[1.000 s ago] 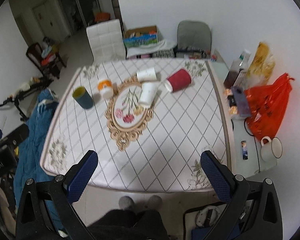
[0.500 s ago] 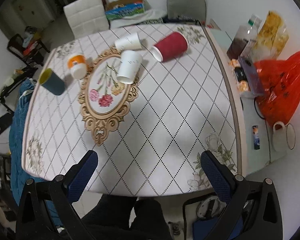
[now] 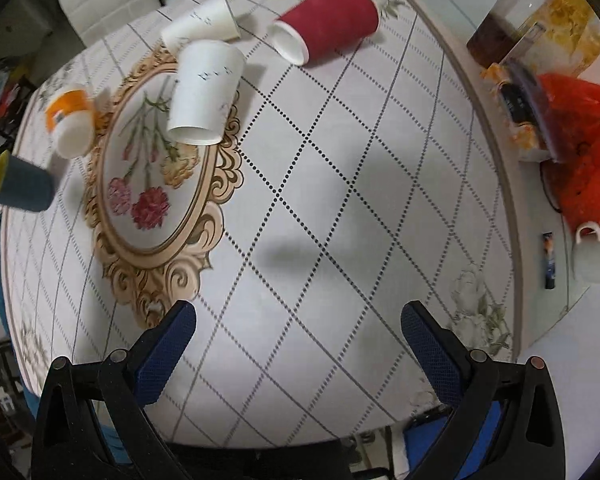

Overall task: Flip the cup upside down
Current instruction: 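Move the left gripper toward the orange-and-white cup and lower it, then close the left gripper on the orange-and-white cup and lift it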

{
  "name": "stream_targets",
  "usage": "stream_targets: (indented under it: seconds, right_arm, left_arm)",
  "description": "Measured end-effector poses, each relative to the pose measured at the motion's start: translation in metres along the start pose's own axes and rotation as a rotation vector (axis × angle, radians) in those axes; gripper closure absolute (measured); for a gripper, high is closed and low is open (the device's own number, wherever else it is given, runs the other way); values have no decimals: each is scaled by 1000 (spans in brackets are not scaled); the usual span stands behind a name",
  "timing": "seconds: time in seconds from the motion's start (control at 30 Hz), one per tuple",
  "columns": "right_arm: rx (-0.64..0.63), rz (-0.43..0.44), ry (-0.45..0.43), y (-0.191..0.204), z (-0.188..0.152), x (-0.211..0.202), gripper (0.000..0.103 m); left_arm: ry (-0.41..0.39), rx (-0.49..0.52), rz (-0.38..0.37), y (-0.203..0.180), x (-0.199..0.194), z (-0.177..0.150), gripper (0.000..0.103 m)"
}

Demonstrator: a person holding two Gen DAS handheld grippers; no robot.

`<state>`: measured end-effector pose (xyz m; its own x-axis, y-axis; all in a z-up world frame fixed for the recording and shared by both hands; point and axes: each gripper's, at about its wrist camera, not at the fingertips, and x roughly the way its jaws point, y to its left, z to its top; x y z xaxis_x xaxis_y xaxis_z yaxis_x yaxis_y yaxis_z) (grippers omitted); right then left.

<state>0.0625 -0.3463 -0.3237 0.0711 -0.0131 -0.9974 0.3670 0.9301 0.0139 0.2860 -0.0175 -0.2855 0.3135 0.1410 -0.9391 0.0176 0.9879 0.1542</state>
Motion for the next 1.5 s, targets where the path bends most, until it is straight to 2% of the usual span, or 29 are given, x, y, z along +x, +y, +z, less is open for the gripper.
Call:
stream_targets:
  seconds: [0.13,0.27,0.37,0.47,0.77,1.07,1.2,1.23,1.5]
  right_arm:
    - [29,-20,24,6,13,21,0]
    - [50,-32,42,11,27,35,0]
    - [59,-43,46,15,35,42,0]
    - [69,-57,52,17,41,47,0]
    - [87,-78,90,17,51,62,0]
    - [75,-88,107,28,59,72,0]
    - [71,-96,104,36,58,69,0]
    - [72,-96,105,38,57,68,0]
    - [65,-104,95,53,66,53,0]
  left_arm:
    - [116,-49,-81,-4,33,30,1]
    - [188,-70,-97,-17,61,56,1]
    - [270,-101,-114,-20,86,71,3]
    - [311,-117,-119,-25,102,81,4]
    - [390,-82,-110,-44,129,91,4]
    - [388,-26,-96,-63,137,103,5]
    - [404,-3,-81,-70,145,103,31]
    - [412,8,-72,-73,148,101,34]
    - [371,59,-47,-83,144,92,35]
